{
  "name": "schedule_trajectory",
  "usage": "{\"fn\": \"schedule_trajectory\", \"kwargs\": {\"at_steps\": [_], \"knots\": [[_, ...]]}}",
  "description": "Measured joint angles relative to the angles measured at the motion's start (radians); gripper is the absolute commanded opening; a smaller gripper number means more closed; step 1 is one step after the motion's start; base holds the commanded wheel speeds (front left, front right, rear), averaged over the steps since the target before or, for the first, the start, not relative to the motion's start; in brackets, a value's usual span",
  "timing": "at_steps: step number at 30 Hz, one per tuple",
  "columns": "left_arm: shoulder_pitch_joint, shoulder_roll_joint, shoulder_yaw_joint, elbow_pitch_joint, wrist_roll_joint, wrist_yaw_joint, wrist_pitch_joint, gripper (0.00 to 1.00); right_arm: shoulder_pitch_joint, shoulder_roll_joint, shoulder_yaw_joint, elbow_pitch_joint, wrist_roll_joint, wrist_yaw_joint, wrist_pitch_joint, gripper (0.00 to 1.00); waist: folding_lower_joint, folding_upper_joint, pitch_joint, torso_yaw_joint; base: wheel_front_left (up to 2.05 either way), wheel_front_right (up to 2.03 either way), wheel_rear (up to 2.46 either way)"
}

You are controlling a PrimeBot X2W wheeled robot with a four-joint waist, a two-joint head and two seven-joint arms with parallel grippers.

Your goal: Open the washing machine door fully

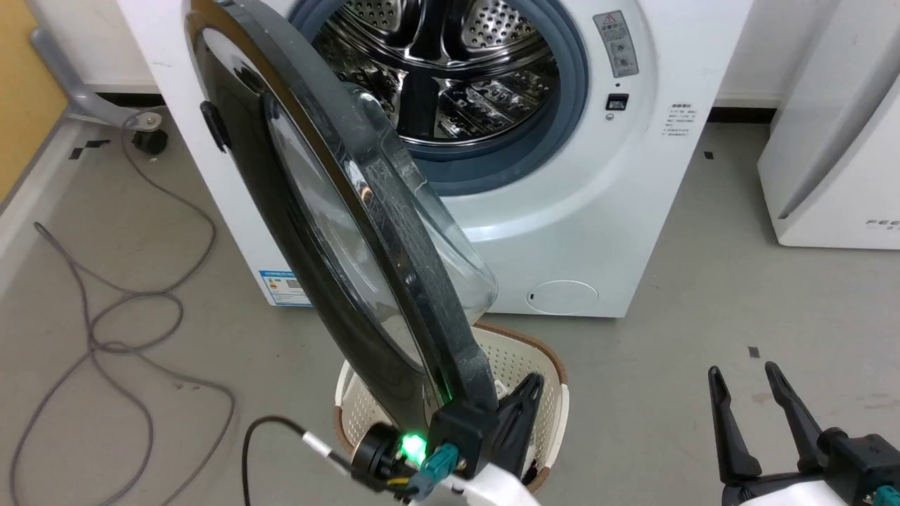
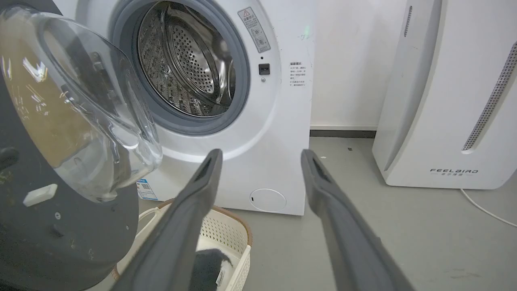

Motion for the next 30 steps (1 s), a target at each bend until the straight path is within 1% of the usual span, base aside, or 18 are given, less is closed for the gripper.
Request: {"fn": "schedule_trajectory", "kwargs": {"at_steps": [4, 10, 15, 18, 22, 25, 30], "knots": [[0.046, 0.019, 0.000, -0.038, -0.001, 0.021, 0.001, 0.00, 0.000, 0.000, -0.002, -0.001, 0.000, 0.000, 0.000, 1.00, 0.0000, 0.0000, -0.006, 0.014, 0.00, 0.00, 0.00], [0.110, 0.063, 0.006, -0.123, 0.006, 0.062, 0.007, 0.00, 0.009, 0.000, -0.007, -0.002, 0.001, 0.000, 0.001, 1.00, 0.0000, 0.0000, -0.016, 0.043, 0.00, 0.00, 0.00], [0.147, 0.091, 0.018, -0.205, 0.013, 0.090, 0.003, 0.00, 0.021, 0.000, -0.018, -0.009, 0.001, 0.000, 0.004, 1.00, 0.0000, 0.0000, -0.019, 0.079, 0.00, 0.00, 0.00], [0.162, 0.104, 0.031, -0.232, 0.016, 0.103, 0.002, 0.00, 0.021, 0.000, -0.016, -0.012, 0.001, 0.000, 0.009, 1.00, 0.0000, 0.0000, -0.017, 0.105, 0.00, 0.00, 0.00], [0.180, 0.113, 0.070, -0.261, 0.016, 0.141, -0.014, 0.00, 0.021, 0.000, -0.016, -0.016, 0.000, 0.000, 0.011, 1.00, 0.0000, 0.0000, -0.018, 0.137, 0.00, 0.00, 0.00], [0.198, 0.129, 0.118, -0.284, 0.016, 0.179, -0.038, 0.00, 0.024, 0.000, -0.021, -0.022, 0.000, 0.000, 0.015, 1.00, 0.0000, 0.0000, -0.020, 0.158, 0.00, 0.00, 0.00], [0.229, 0.154, 0.193, -0.306, 0.012, 0.223, -0.076, 0.00, 0.026, 0.000, -0.028, -0.038, -0.001, 0.000, 0.023, 1.00, 0.0000, 0.0000, -0.014, 0.185, 0.00, 0.00, 0.00]]}}
